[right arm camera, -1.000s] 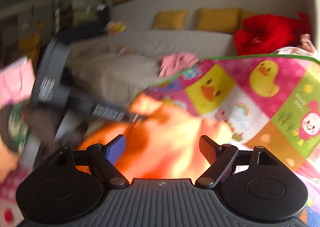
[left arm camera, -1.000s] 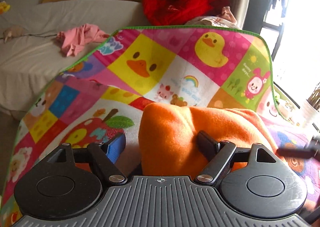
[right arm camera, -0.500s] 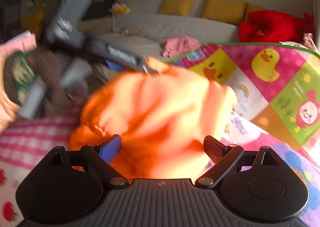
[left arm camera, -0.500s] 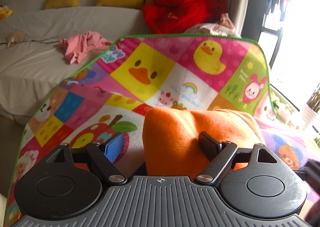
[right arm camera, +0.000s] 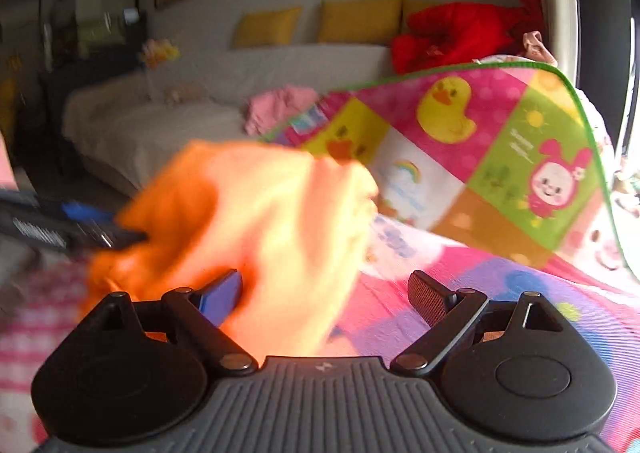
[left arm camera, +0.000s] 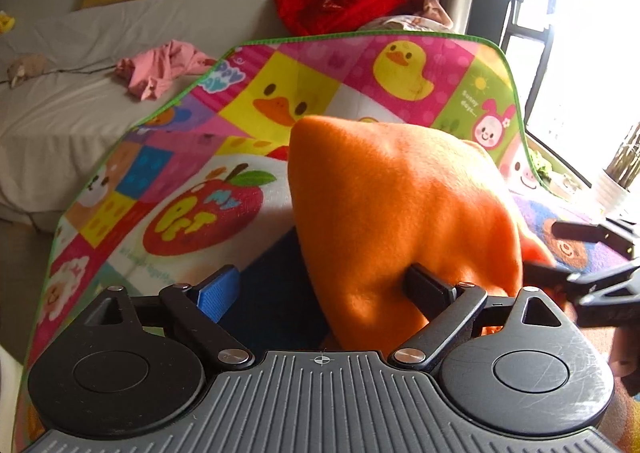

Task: Fold clothes

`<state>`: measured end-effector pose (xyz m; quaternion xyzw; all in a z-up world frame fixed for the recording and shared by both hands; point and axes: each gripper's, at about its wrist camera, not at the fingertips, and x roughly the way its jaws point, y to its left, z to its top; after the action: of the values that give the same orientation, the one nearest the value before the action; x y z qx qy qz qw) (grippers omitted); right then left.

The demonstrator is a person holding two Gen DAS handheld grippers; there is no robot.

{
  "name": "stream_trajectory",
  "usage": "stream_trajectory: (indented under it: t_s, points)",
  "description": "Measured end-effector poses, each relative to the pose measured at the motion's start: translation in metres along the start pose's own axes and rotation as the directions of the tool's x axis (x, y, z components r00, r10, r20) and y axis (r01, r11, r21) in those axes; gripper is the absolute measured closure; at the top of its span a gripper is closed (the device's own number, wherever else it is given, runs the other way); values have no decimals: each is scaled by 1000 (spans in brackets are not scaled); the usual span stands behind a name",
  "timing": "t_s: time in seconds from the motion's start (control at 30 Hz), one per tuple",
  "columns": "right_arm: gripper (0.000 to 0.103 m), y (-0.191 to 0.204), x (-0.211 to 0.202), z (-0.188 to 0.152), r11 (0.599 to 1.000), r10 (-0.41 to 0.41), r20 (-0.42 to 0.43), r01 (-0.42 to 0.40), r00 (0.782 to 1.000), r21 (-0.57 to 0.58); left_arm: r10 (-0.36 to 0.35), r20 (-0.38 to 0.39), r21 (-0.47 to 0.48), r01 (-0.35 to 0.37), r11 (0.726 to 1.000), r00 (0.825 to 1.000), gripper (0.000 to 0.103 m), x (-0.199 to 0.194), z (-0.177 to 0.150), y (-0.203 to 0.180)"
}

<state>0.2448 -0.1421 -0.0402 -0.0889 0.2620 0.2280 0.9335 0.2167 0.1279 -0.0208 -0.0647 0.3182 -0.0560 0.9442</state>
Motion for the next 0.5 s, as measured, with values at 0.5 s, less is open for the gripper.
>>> stream_trajectory:
  t_s: [0.5]
  points:
    - [0, 0, -12, -14, 993, -58, 3, 57, 998, 100, 63, 23, -83, -61, 995, 998, 7, -29, -17, -9]
